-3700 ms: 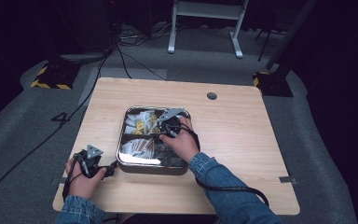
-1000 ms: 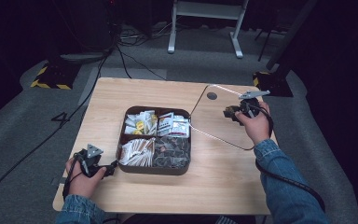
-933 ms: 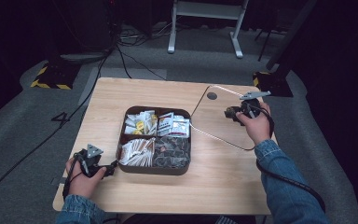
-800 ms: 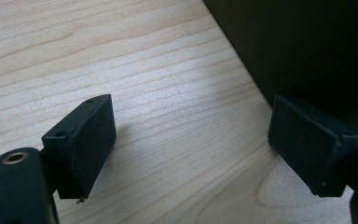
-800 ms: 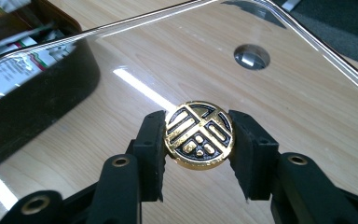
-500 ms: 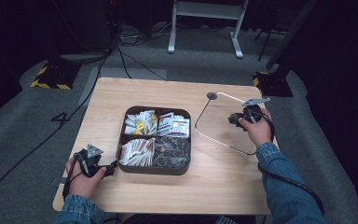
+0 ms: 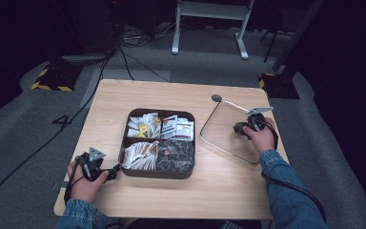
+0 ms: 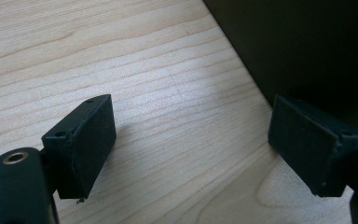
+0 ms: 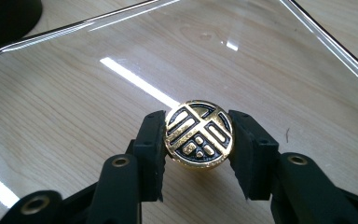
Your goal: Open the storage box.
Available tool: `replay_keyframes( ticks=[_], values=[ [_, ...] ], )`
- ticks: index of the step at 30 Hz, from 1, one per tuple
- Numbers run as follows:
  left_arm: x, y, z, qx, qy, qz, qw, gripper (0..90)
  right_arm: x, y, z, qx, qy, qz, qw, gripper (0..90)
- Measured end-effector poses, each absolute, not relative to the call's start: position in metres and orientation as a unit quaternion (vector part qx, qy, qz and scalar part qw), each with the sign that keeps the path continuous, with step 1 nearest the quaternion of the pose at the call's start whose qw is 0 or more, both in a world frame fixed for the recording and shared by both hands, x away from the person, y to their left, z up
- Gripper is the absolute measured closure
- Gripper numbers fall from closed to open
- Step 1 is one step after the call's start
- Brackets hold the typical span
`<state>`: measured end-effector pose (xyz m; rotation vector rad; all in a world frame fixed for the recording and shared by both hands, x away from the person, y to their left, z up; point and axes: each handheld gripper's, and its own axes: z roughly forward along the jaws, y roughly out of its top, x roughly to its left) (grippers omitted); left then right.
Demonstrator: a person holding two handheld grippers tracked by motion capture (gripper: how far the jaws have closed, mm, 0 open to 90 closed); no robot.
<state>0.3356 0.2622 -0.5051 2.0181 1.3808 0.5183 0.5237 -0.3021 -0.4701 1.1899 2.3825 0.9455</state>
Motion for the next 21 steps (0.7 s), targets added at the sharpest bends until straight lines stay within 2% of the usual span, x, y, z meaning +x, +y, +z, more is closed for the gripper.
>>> replay_keyframes(
  ticks=[17,21],
  values=[
    [0.336,0.262,-0.505,0.766,0.524,0.197,0.315,15.4,0.523,-0.305,-0.483,0.424,0.830,0.329,0.154,58.4],
    [0.336,0.262,-0.505,0.766,0.524,0.197,0.316,15.5,0.523,-0.305,-0.478,0.424,0.824,0.343,0.156,47.6]
  ],
)
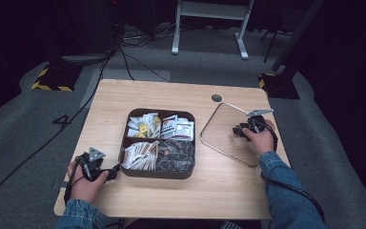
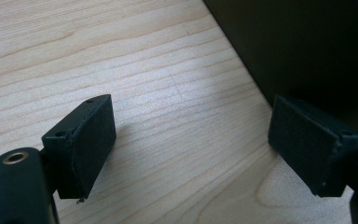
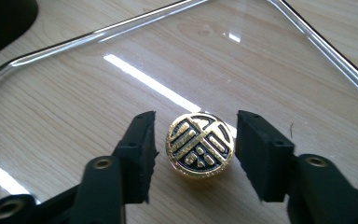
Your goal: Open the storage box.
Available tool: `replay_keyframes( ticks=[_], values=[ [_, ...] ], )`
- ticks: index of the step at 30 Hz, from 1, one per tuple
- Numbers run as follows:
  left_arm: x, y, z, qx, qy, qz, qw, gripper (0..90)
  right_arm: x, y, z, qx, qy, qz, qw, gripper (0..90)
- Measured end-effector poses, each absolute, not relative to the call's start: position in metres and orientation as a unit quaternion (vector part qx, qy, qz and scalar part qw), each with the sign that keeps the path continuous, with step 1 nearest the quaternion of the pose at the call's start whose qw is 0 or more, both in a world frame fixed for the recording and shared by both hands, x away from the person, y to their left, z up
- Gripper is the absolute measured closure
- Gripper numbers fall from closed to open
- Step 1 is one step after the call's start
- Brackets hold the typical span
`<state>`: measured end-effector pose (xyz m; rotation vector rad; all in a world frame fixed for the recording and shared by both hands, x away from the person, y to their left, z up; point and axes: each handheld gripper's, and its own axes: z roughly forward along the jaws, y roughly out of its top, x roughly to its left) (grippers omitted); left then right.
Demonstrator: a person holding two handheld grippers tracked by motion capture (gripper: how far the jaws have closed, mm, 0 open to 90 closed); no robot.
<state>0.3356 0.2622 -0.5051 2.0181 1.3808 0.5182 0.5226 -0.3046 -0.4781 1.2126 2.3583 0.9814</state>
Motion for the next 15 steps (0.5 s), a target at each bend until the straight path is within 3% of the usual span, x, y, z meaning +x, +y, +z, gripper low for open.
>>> replay_keyframes(
  ticks=[6,15],
  values=[
    [0.336,0.262,-0.505,0.766,0.524,0.197,0.315,15.5,0.517,-0.305,-0.466,0.422,0.814,0.360,0.172,37.5],
    [0.334,0.262,-0.505,0.768,0.522,0.198,0.315,15.8,0.465,-0.305,-0.468,0.387,0.811,0.419,0.130,38.1]
  ],
)
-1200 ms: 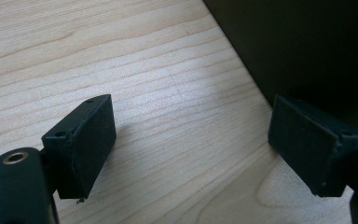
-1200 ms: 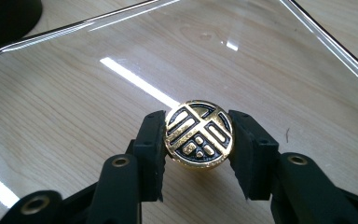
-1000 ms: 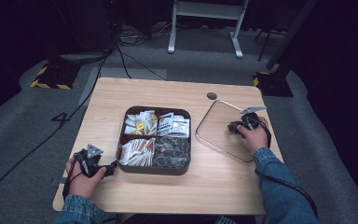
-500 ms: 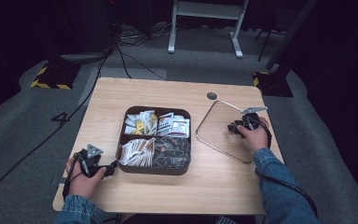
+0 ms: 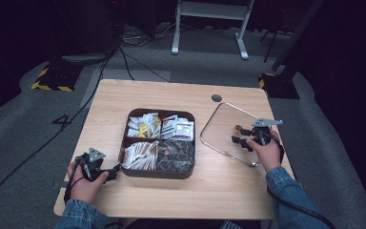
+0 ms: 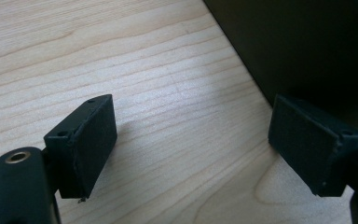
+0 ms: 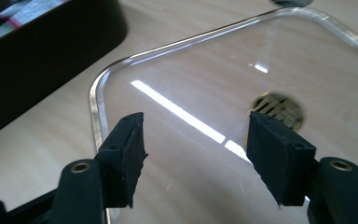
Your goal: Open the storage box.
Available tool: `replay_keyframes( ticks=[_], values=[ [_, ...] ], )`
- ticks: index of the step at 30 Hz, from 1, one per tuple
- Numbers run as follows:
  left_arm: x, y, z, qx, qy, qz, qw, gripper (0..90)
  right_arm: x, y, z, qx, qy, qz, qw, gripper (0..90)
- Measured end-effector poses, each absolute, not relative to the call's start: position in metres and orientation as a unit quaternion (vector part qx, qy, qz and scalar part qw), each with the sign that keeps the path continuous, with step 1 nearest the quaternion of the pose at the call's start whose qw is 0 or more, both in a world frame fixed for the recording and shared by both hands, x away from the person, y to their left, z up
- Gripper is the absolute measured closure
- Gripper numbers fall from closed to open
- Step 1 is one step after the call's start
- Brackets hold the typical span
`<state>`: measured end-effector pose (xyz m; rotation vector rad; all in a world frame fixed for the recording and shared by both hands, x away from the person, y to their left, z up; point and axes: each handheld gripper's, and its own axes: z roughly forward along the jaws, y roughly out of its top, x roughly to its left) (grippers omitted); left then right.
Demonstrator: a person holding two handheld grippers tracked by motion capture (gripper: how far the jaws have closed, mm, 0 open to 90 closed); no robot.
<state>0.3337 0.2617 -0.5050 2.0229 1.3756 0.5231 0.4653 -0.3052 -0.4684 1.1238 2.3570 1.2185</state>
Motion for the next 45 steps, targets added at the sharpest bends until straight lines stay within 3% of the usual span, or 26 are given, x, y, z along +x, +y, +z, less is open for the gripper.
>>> replay_keyframes(
  ticks=[9,14,17,20,28,34,45],
  values=[
    [0.331,0.261,-0.503,0.773,0.520,0.192,0.310,17.1,0.418,-0.304,-0.486,0.355,0.825,0.426,0.107,45.4],
    [0.328,0.258,-0.496,0.777,0.516,0.191,0.306,23.1,0.406,-0.290,-0.496,0.338,0.838,0.417,0.097,45.2],
    [0.327,0.259,-0.489,0.772,0.519,0.192,0.312,24.4,0.400,-0.280,-0.500,0.323,0.843,0.415,0.109,41.4],
    [0.325,0.260,-0.483,0.769,0.522,0.191,0.316,25.6,0.396,-0.276,-0.498,0.310,0.847,0.416,0.117,48.2],
    [0.326,0.260,-0.475,0.764,0.524,0.185,0.327,26.6,0.386,-0.267,-0.502,0.289,0.858,0.413,0.101,47.9],
    [0.326,0.262,-0.465,0.753,0.530,0.192,0.340,27.1,0.381,-0.262,-0.504,0.272,0.866,0.399,0.128,47.1],
    [0.327,0.254,-0.441,0.740,0.524,0.205,0.368,26.4,0.381,-0.261,-0.504,0.275,0.865,0.399,0.129,46.5]
  ],
)
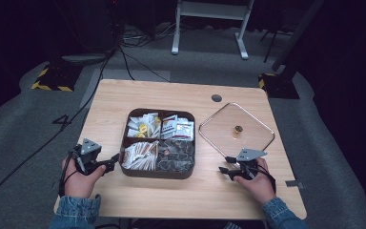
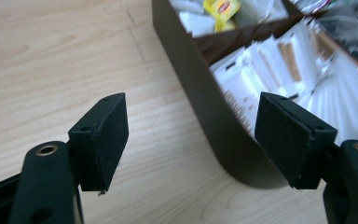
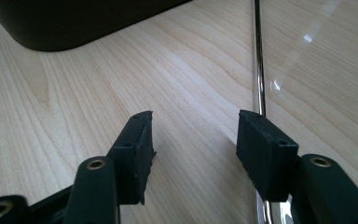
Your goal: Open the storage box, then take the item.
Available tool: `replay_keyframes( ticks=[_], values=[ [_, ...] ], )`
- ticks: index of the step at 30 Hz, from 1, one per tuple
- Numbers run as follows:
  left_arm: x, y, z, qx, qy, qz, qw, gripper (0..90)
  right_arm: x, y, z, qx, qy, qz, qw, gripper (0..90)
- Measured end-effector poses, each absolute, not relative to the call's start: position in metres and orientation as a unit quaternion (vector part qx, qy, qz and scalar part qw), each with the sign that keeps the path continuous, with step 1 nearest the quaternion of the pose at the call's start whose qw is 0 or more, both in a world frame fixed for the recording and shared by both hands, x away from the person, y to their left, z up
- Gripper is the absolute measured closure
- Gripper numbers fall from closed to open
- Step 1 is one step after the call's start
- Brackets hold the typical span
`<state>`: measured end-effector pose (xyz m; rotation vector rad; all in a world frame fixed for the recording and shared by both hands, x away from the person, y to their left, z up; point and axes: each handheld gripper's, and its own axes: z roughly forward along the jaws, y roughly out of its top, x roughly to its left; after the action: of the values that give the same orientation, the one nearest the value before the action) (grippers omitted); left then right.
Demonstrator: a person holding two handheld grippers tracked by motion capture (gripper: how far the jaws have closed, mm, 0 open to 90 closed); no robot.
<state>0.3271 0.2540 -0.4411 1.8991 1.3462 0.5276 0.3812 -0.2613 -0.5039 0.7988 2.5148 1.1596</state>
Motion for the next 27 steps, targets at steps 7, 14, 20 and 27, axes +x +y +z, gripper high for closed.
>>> replay_keyframes(
  ticks=[7,14,20,27],
  values=[
    [0.327,0.238,-0.423,0.740,0.500,0.219,0.392,31.9,0.381,-0.261,-0.504,0.275,0.865,0.399,0.130,46.6],
    [0.329,0.224,-0.420,0.738,0.483,0.232,0.412,38.3,0.381,-0.261,-0.504,0.275,0.865,0.399,0.129,46.6],
    [0.333,0.211,-0.427,0.749,0.468,0.239,0.402,53.8,0.381,-0.261,-0.504,0.273,0.866,0.400,0.128,47.3],
    [0.338,0.207,-0.438,0.763,0.467,0.236,0.380,68.0,0.381,-0.261,-0.504,0.269,0.867,0.401,0.126,47.8]
  ],
)
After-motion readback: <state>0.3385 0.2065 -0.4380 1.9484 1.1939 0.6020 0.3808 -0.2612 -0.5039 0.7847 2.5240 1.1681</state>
